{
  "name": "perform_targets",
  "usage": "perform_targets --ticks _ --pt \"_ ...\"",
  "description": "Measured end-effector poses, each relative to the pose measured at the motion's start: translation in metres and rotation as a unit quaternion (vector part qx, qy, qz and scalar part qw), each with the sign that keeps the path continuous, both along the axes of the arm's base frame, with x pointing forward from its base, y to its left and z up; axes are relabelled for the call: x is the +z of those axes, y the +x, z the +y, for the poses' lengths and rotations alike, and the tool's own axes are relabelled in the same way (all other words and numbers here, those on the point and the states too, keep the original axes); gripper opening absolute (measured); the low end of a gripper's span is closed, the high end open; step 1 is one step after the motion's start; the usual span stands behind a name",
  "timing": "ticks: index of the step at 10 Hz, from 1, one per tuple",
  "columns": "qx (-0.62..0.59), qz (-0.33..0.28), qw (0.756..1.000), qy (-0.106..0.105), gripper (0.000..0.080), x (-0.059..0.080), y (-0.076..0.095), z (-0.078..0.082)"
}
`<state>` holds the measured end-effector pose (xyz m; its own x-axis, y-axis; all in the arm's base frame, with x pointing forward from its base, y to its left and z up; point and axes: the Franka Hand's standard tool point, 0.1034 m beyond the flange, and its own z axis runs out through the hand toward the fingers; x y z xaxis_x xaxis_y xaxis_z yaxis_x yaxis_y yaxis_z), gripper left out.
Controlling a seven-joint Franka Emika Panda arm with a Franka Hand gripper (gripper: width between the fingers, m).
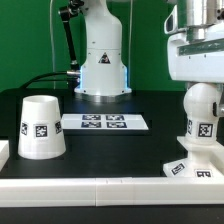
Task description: Assemble lamp
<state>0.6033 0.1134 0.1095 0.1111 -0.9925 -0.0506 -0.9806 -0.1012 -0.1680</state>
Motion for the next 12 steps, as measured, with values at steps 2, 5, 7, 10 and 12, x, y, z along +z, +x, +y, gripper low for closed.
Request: perform_targets --ticks 2,5,7,10,12 --pt "-0.053 0.001 0.998 0.016 0.0579 0.0008 0.0005 0.0031" --pt "-0.113 0.005 0.993 0.038 0.0579 0.0018 0.0010 0.0070" --pt "-0.111 0.005 0.993 0.039 0.0579 0.0013 0.0007 0.0075" --pt "-0.081 0.003 0.996 0.032 0.0690 0.0011 -0.0003 0.0085" --pt "0.057 -0.007 0.998 0.011 0.0698 0.0040 -0.0027 0.0091"
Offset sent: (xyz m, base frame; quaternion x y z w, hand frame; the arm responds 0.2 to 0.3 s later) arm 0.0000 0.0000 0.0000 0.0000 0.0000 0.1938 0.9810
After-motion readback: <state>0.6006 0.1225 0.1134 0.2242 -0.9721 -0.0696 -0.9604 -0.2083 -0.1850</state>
